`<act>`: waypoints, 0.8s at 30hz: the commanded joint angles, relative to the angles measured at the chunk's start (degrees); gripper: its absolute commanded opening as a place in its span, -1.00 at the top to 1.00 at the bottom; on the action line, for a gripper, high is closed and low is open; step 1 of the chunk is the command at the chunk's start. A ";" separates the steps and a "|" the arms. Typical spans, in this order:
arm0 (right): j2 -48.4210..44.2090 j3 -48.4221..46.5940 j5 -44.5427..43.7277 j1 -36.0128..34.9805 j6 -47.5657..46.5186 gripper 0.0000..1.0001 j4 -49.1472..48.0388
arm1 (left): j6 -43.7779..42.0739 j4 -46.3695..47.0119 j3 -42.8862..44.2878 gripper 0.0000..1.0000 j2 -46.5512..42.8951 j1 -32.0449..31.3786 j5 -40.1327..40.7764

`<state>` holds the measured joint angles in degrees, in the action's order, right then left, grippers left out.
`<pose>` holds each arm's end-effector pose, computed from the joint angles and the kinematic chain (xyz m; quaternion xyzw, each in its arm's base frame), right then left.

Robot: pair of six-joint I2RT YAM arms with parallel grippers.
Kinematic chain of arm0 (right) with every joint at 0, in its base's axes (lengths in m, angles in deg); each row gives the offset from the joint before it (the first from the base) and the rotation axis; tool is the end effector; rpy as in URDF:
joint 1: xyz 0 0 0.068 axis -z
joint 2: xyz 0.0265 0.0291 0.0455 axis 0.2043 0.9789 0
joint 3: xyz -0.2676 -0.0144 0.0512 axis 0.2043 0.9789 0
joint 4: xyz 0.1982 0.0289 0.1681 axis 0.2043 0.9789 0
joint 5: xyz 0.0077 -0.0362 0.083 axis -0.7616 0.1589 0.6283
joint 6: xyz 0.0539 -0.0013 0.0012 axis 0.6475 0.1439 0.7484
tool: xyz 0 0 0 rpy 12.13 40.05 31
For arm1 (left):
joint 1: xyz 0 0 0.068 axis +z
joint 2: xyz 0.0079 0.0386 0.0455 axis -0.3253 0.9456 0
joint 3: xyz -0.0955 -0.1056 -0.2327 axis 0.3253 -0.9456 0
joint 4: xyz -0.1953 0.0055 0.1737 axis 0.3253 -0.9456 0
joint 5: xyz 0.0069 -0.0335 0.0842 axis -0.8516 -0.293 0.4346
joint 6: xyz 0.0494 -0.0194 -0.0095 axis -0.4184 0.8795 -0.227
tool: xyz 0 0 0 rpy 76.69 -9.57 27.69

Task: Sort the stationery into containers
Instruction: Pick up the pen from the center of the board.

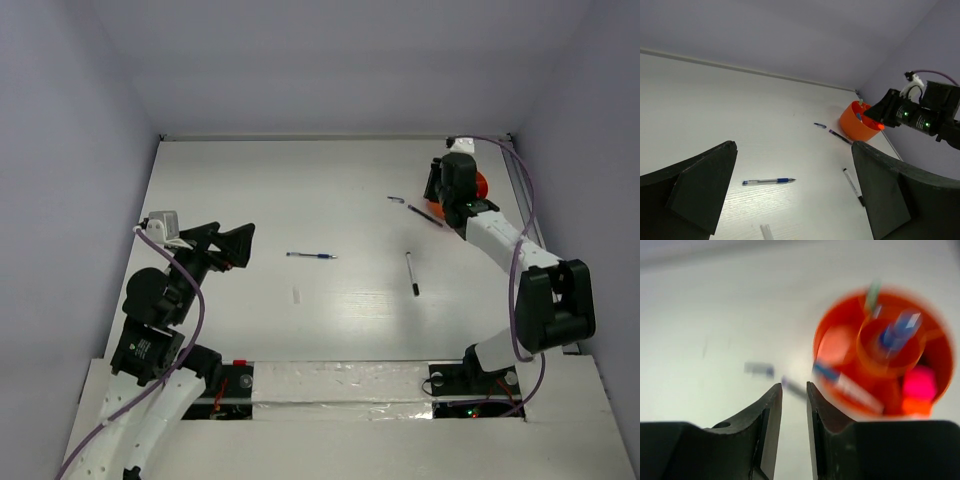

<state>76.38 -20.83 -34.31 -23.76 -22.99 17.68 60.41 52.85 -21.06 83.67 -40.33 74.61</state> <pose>0.3482 0.0624 0.2767 0.0735 0.8206 -0.0270 0.5660 0.0897 -0.0356 0.3679 -0.0096 0.6268 -0.3048 0.7170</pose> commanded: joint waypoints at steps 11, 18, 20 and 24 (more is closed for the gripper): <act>2.79 3.26 23.56 -3.67 6.52 -0.38 36.83 | -0.52 2.29 0.07 -0.98 -1.63 -1.86 -0.43; 9.30 -0.60 21.98 -6.75 6.79 -0.38 36.57 | -0.43 2.29 0.07 -0.98 -2.07 -1.86 -0.43; 12.10 -2.10 20.31 -7.81 6.79 -0.29 37.79 | -0.43 2.11 0.16 -0.98 -2.16 -1.86 -0.35; 15.72 -4.83 15.92 -10.18 6.61 -0.06 40.25 | -0.52 1.94 0.24 -0.98 -2.42 -1.86 -0.08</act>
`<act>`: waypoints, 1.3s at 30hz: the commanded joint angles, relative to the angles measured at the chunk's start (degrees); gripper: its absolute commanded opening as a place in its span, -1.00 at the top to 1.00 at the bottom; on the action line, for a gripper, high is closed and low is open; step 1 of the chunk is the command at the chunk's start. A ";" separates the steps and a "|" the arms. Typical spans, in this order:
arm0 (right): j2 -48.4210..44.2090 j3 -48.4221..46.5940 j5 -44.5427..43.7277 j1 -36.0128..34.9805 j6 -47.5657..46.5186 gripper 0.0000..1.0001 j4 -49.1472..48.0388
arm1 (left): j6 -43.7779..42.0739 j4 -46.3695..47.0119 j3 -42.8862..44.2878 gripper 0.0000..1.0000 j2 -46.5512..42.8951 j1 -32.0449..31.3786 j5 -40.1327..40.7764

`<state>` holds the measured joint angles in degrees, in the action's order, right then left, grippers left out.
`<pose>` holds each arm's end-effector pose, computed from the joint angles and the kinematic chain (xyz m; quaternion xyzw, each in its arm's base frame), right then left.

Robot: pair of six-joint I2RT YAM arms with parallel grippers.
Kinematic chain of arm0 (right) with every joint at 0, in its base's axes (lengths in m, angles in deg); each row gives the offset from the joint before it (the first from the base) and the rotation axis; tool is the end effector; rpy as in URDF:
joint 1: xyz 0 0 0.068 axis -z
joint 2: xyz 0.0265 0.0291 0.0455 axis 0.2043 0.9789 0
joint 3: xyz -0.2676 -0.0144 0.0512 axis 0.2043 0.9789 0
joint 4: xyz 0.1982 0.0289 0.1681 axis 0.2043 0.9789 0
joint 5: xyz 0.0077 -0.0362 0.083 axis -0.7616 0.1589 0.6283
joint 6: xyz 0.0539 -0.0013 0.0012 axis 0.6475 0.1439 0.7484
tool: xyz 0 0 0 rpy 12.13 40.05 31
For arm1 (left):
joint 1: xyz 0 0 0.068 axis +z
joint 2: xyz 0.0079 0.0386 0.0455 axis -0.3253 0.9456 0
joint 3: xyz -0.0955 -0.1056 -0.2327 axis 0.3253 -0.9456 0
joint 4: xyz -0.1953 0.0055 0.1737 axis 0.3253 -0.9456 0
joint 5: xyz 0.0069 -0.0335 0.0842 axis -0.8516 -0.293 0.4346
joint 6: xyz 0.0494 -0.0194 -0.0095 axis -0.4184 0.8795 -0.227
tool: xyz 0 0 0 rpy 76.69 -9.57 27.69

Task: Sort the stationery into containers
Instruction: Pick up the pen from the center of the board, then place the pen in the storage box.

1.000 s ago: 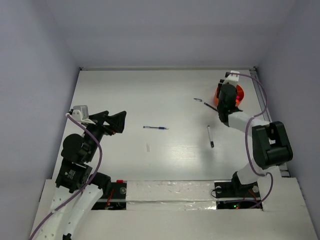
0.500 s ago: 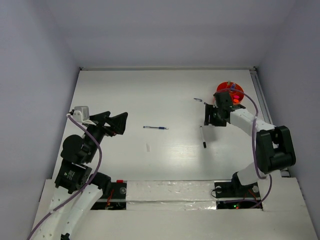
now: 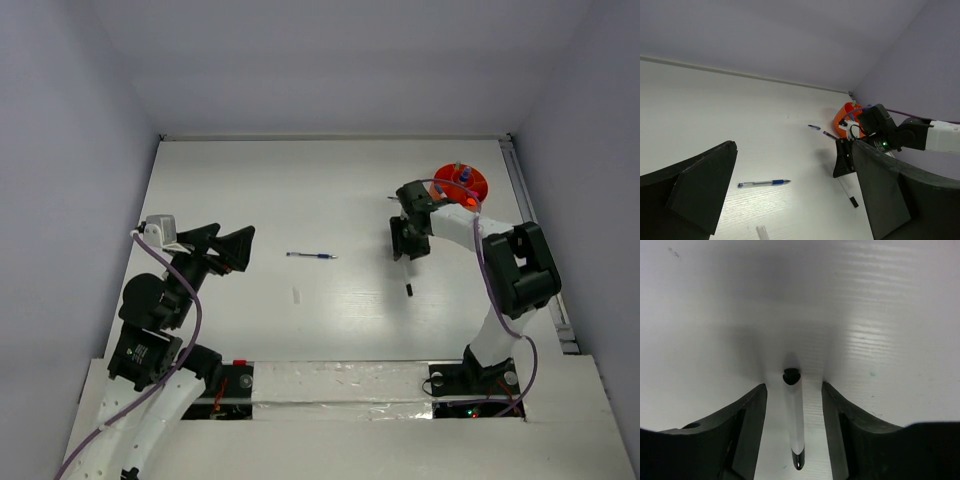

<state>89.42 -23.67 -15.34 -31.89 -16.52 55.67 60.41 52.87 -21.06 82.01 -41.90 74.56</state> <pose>0.3154 0.1158 0.1674 -0.0343 0.9847 0.0573 0.1608 0.0818 -0.0352 0.3701 -0.0005 0.6154 -0.3184 0.7211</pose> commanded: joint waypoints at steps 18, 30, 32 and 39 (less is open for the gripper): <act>-4.24 -4.37 -10.95 -2.32 0.57 1.00 -5.08 | -0.52 1.83 0.24 -0.98 -0.15 -0.29 0.31; -21.67 6.79 -28.44 7.88 -4.85 1.00 -49.73 | -0.61 1.74 0.24 -0.98 0.56 0.24 0.31; -20.71 8.37 -29.95 8.76 -7.23 1.00 -59.45 | -0.61 1.74 0.24 -0.98 0.73 0.24 0.23; -13.42 13.04 -30.13 10.78 -22.16 1.00 -83.59 | -0.70 1.74 0.33 -0.98 1.70 0.24 0.23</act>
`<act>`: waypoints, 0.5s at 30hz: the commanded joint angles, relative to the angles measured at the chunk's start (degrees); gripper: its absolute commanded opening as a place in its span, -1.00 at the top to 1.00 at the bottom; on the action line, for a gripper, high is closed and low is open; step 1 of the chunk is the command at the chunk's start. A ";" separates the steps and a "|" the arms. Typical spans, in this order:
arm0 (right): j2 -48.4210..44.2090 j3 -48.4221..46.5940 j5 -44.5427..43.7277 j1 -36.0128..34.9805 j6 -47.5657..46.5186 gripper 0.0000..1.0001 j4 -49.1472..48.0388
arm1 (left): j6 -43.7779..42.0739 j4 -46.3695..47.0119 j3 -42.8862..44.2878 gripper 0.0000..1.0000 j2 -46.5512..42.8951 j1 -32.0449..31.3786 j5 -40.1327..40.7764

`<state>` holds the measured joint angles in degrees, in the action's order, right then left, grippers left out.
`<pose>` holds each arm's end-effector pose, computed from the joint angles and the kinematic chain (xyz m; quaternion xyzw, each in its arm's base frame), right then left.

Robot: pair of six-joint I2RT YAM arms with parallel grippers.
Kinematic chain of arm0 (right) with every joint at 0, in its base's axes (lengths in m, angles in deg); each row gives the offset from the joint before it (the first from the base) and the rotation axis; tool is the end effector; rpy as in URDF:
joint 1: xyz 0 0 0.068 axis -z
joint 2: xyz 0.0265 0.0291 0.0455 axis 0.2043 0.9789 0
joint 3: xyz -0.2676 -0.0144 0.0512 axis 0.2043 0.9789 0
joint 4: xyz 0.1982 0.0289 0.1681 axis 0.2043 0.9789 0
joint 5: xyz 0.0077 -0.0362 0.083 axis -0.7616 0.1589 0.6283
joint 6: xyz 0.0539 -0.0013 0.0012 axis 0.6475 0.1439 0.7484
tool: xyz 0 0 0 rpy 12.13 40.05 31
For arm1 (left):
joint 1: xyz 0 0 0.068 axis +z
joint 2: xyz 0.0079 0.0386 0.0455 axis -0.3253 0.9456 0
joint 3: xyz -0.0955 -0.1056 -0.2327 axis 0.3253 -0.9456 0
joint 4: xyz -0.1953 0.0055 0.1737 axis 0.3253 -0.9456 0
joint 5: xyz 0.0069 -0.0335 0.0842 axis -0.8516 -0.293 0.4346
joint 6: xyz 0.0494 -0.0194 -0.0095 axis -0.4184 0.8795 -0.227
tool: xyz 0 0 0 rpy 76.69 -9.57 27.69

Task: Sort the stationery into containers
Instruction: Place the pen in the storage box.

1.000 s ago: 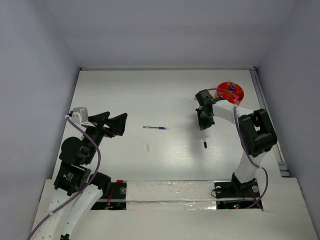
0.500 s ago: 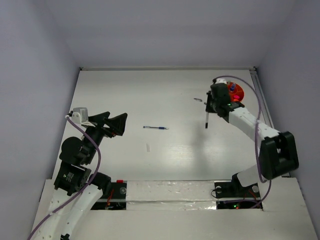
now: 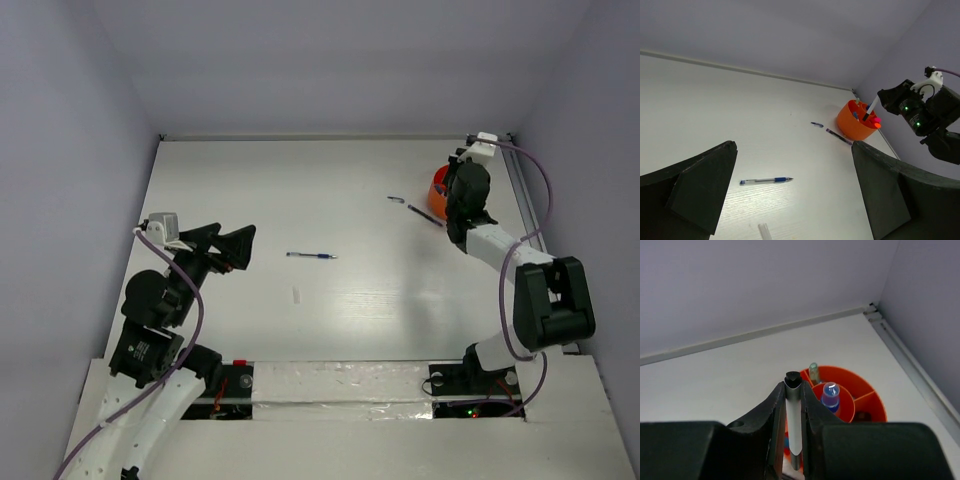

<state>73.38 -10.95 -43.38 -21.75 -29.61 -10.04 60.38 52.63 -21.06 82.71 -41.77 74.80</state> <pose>0.3343 0.0421 0.2850 0.1245 0.7033 -0.0918 0.6938 0.0849 -0.0361 0.3687 -0.0027 0.6218 -0.3142 0.7174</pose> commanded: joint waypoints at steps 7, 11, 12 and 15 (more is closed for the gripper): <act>5.80 3.30 -2.52 0.64 -11.90 1.00 -26.59 | -0.94 1.89 0.60 -0.98 1.88 0.11 0.07; 6.85 8.22 -5.51 0.64 -11.12 1.00 -32.99 | -0.94 1.80 0.60 -0.98 2.06 0.11 0.07; 6.85 10.23 -5.78 0.64 -9.98 1.00 -33.80 | -0.94 1.89 0.68 -0.98 2.14 0.11 0.07; 6.85 12.44 -6.05 0.64 -8.22 1.00 -34.33 | -0.85 1.89 0.68 -0.98 2.14 0.11 0.07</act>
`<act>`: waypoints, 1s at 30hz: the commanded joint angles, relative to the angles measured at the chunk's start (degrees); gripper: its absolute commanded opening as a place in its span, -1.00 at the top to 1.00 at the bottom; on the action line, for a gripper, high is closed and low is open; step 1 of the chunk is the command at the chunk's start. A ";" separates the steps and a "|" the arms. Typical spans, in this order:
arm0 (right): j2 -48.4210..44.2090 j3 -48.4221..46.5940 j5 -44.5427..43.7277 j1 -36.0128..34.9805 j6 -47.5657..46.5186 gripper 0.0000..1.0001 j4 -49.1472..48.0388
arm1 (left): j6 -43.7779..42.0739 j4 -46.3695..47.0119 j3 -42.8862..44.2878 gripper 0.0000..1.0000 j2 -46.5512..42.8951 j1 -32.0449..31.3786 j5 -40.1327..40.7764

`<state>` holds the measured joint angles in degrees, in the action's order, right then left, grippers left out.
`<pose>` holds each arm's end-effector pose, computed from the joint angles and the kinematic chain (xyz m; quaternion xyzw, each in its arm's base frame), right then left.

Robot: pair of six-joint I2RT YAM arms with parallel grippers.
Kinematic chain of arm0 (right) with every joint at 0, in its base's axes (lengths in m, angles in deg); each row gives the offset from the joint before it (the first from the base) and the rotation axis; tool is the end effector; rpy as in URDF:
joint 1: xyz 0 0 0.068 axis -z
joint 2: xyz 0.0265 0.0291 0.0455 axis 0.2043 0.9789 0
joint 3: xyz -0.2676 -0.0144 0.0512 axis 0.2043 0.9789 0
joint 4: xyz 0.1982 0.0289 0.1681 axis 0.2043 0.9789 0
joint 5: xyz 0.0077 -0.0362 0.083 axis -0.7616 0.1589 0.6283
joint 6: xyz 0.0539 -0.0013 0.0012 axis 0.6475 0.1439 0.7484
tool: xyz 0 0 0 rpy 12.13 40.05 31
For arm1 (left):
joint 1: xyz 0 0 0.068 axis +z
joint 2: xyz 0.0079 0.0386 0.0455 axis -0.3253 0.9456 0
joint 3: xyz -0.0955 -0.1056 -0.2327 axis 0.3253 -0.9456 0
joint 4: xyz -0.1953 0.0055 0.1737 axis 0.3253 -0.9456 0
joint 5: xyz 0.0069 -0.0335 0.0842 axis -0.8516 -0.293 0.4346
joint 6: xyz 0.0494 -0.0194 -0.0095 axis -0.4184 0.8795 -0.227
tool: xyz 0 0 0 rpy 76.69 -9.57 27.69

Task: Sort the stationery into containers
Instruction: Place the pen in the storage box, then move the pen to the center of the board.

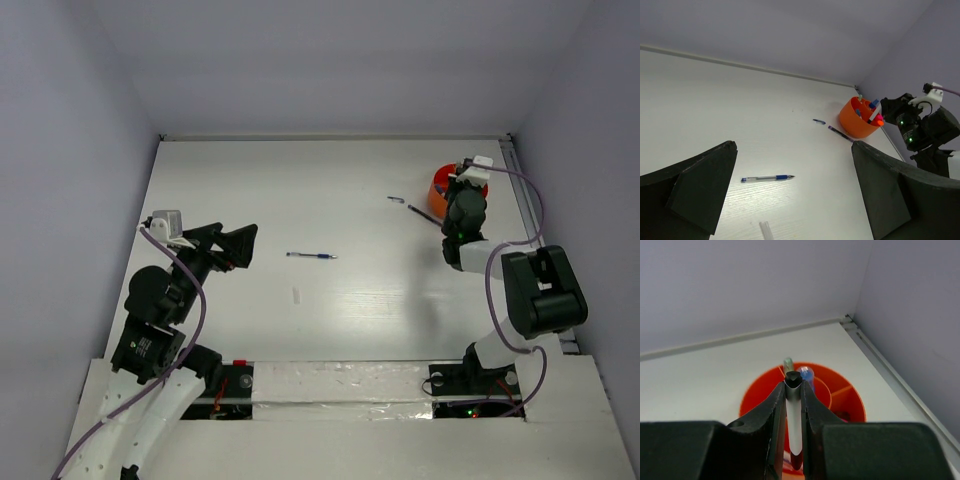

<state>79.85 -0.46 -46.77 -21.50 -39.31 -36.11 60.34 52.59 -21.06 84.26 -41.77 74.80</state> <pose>0.3265 0.0374 0.2377 0.1090 0.6557 -0.1554 0.7308 0.0913 -0.0388 0.3666 -0.0027 0.6326 -0.3106 0.7095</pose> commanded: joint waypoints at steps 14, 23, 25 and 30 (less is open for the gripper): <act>-15.34 -5.85 20.67 -0.12 15.63 -0.25 23.74 | -0.81 2.11 0.51 -0.98 0.59 0.64 0.07; -7.47 -16.15 47.97 -31.35 20.92 1.00 44.99 | -1.07 1.85 0.77 -0.98 2.17 3.53 2.97; -4.38 -17.37 48.66 -37.37 19.87 0.96 45.62 | -1.25 1.85 0.77 -0.98 2.44 4.07 3.32; 4.75 -18.52 47.01 -50.99 18.90 0.65 45.35 | -1.51 1.76 1.03 -0.98 1.21 5.12 7.36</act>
<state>82.21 -16.85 -0.98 -68.17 -19.40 6.92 59.71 52.55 -21.06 86.27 -37.20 79.00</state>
